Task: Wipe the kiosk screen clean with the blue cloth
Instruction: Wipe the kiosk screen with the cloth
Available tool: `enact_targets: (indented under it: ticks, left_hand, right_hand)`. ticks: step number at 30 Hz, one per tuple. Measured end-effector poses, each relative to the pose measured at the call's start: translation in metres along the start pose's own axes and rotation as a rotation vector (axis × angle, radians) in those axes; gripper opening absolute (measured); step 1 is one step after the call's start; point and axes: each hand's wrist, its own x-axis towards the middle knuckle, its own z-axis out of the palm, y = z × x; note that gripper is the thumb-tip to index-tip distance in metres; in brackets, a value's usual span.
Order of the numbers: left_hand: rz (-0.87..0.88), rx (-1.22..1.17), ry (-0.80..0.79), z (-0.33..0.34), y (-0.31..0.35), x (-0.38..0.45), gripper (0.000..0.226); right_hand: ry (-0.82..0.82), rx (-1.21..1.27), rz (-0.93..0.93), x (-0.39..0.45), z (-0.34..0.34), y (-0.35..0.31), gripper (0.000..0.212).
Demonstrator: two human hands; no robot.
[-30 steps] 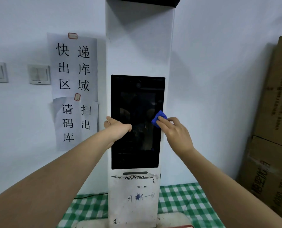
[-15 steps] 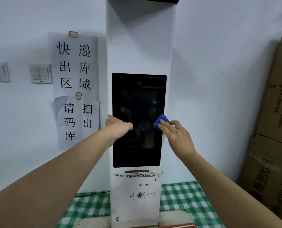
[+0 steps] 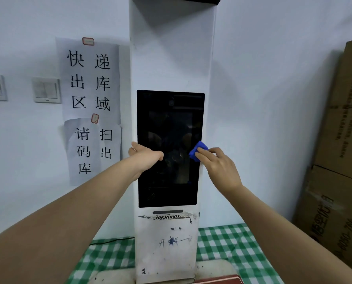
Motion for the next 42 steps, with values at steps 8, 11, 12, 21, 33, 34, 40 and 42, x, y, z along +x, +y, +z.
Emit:
enact_targets:
  ticks: [8, 11, 12, 21, 33, 34, 40, 42]
  left_hand:
    - [-0.015, 0.018, 0.004, 0.001, 0.000, 0.000, 0.102]
    - [-0.004, 0.014, -0.005, 0.001, -0.001, 0.001, 0.101]
    - [-0.001, 0.016, -0.006, 0.001, -0.001, 0.000, 0.101]
    - [0.013, 0.016, 0.001, 0.002, 0.001, -0.005, 0.099]
    - [0.036, 0.023, -0.034, -0.002, -0.007, -0.009, 0.097]
    - [0.040, 0.032, -0.038, -0.003, -0.009, -0.009, 0.097]
    - [0.038, 0.005, -0.120, -0.014, -0.019, -0.013, 0.095]
    - [0.035, -0.004, -0.146, -0.016, -0.021, -0.015, 0.096]
  right_hand:
    - [0.046, 0.013, 0.052, 0.008, 0.004, -0.014, 0.056]
    - [-0.010, 0.031, -0.103, -0.003, 0.010, -0.018, 0.055]
    - [-0.014, 0.025, -0.139, -0.002, 0.008, -0.016, 0.054]
    - [-0.005, 0.023, -0.208, 0.014, 0.016, -0.032, 0.048]
    - [0.043, 0.056, -0.121, 0.024, 0.021, -0.048, 0.056]
    - [0.023, 0.048, -0.195, 0.024, 0.021, -0.048, 0.054]
    - [0.098, 0.024, -0.050, 0.041, 0.011, -0.035, 0.053]
    - [0.136, 0.068, 0.000, 0.040, 0.018, -0.050, 0.050]
